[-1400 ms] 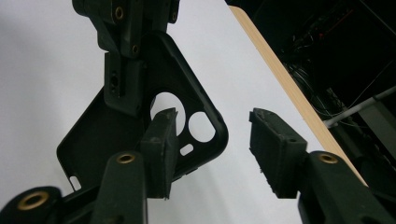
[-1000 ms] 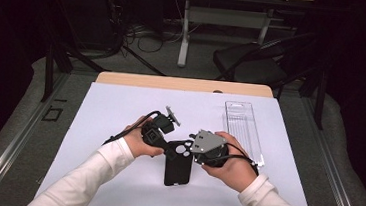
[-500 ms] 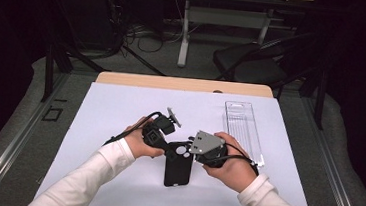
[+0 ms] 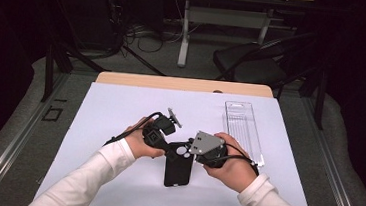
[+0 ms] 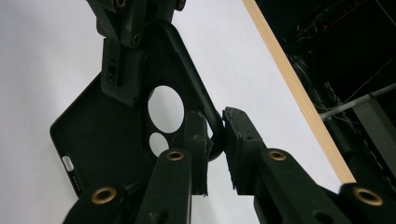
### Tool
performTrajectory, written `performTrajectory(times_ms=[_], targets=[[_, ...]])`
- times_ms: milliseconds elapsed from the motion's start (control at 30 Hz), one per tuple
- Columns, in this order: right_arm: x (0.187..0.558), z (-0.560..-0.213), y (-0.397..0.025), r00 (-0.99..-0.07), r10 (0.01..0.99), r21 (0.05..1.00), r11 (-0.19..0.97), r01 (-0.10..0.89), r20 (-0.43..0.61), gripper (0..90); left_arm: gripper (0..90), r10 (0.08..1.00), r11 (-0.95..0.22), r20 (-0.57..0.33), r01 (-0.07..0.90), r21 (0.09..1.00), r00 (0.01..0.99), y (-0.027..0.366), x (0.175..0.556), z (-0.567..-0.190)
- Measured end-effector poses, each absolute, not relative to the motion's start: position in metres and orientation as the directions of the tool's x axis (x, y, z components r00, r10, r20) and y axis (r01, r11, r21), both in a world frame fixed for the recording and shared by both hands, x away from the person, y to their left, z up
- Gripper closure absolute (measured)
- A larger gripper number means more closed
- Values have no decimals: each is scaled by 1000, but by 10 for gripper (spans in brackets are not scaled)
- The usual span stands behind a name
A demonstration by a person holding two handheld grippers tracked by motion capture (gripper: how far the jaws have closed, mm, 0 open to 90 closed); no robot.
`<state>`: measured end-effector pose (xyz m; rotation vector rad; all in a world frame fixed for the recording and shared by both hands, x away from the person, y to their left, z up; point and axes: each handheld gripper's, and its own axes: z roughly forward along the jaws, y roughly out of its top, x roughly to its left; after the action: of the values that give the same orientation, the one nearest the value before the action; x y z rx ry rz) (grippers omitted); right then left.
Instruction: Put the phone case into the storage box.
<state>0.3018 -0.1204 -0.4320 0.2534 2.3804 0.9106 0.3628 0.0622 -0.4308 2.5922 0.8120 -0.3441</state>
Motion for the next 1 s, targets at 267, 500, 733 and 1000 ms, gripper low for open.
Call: performTrajectory(times_ms=[267,500,733,1000], targets=[[302,-432,-120,-814,365,655,756,-25,-452,808,810,487,-751,-343,586,304,803,62,363,-431],[301,-432,-120,-813,367,655,755,-23,-451,811,809,484,-754,-338,581,308,807,61,362,-431],[301,-432,-120,-813,366,658,753,-28,-453,812,807,483,-752,-339,581,311,807,61,362,-430],[302,-431,-123,-814,367,660,751,-27,-450,815,792,475,-752,-342,576,321,811,63,362,-429]])
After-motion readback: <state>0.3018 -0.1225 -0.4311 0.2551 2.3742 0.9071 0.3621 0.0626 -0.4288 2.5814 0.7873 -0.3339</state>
